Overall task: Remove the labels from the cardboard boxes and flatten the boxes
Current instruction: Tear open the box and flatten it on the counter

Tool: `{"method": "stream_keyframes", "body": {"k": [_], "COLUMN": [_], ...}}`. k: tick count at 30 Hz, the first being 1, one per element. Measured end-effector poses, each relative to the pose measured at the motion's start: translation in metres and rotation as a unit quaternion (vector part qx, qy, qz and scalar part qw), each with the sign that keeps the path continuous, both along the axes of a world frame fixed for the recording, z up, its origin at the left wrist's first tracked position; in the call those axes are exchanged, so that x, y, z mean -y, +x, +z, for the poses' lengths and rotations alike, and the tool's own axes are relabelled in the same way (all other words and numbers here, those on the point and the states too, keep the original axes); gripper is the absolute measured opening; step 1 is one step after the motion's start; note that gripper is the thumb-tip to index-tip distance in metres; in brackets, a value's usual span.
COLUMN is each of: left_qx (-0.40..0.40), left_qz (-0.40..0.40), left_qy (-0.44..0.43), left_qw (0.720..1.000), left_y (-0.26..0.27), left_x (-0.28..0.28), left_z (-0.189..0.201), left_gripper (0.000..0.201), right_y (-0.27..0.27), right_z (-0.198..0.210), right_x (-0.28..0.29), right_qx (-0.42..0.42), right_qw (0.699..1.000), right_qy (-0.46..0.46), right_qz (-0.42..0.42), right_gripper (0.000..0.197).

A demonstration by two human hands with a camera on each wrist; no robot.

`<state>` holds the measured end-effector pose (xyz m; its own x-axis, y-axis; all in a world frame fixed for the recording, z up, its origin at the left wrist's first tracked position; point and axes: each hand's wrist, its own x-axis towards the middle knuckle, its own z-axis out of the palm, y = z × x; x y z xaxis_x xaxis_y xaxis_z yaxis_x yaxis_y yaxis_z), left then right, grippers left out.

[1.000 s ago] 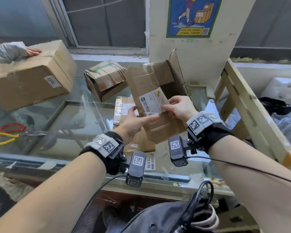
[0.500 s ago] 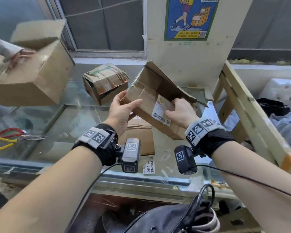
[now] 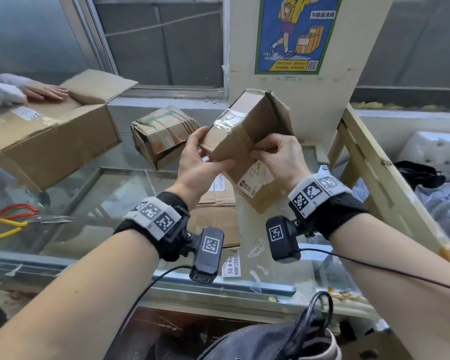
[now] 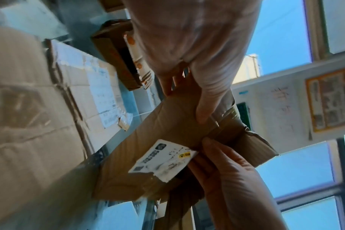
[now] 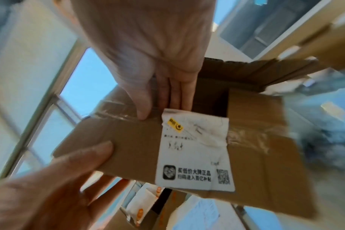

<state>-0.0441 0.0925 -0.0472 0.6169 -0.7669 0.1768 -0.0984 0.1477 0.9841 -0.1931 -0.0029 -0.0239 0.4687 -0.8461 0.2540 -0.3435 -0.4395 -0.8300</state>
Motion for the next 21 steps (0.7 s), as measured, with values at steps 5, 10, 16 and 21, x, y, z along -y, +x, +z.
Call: {"method": "stream_keyframes", "body": {"k": [5,10,16,21], "left_qx": [0.253,0.309,0.281,0.230], "left_qz": [0.061,0.113,0.120,0.068], "left_qy": [-0.030,-0.019,0.039,0.134], "left_qw": [0.965,0.944,0.951,0.962], "left_y": [-0.002,-0.007,-0.010,-0.012], "left_x": [0.002,0.001,-0.002,-0.005], "left_z": [0.004,-0.005,-0.008,-0.008], "left_gripper": [0.080,0.074,0.085,0.087], "right_y": [0.007,0.008,0.010,0.007], "right_z": [-0.008,-0.012,-0.015,-0.008], "right_x": [0.003,0.001,-0.002,-0.009], "right_qx": [0.043,0.110,-0.002,0.028], "right_qw": [0.996,0.991,0.998,0.998], "right_qy": [0.066,0.051,-0.017,-0.002], "right_qz": [0.033,0.053,0.060,0.065], "right_gripper": [0.026,0.026,0.028,0.036]}}
